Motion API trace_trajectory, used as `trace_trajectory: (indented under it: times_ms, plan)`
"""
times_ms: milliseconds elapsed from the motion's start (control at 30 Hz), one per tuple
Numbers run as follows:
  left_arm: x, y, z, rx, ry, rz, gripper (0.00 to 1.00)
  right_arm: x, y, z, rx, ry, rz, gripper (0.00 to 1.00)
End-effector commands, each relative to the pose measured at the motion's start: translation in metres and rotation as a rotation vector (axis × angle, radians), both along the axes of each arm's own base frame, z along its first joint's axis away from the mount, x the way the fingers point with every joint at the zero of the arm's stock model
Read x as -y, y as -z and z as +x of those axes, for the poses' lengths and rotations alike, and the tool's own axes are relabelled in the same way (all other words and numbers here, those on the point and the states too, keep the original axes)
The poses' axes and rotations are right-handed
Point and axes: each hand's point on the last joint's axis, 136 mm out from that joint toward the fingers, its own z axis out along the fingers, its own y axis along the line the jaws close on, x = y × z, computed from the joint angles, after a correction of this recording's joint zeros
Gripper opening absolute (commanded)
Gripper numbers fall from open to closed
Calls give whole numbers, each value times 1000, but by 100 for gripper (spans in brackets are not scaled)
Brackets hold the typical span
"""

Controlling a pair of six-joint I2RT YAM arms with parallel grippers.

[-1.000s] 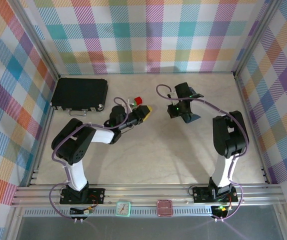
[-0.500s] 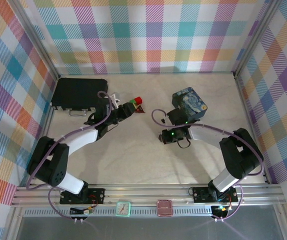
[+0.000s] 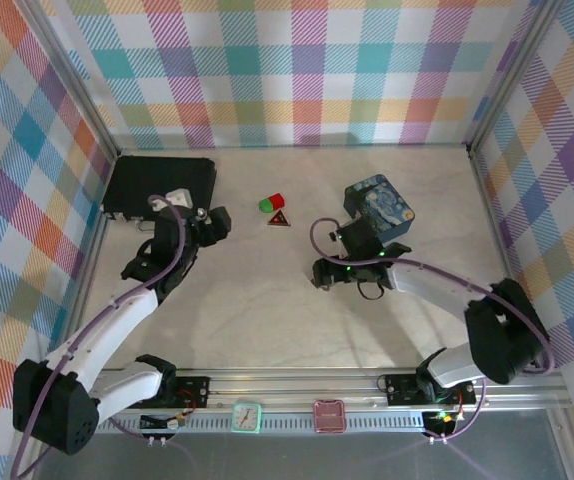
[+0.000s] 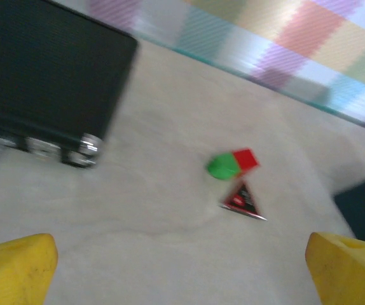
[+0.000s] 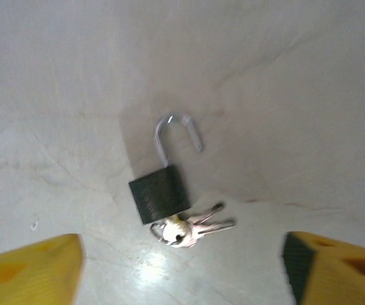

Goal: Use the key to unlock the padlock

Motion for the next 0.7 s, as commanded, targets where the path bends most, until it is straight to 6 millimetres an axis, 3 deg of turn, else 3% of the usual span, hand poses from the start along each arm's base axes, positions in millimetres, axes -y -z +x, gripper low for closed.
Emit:
trace_trajectory:
  times_ms: [0, 133, 233, 300, 400, 500, 633, 667]
  plan:
    - [-49, 18, -10, -41, -154, 198, 100, 51, -43, 34, 191, 149, -132, 90]
    - [-84, 24, -7, -25, -310, 318, 100, 126, -67, 58, 320, 344, -184, 91]
    - [-104, 32, -8, -21, -402, 410, 100, 169, -65, 68, 420, 402, -241, 91]
    - [-114, 40, -9, -20, -446, 471, 100, 193, -53, 71, 462, 468, -257, 91]
    - [-120, 57, -10, -47, -474, 524, 100, 205, -29, 79, 514, 489, -235, 92]
    - [-118, 77, -4, -43, -448, 543, 100, 203, -18, 92, 575, 465, -232, 92]
    - [-111, 98, 11, 9, -386, 555, 100, 189, -28, 112, 716, 402, -179, 92]
    - [-108, 100, 16, 5, -366, 563, 100, 188, -20, 113, 676, 398, -173, 92]
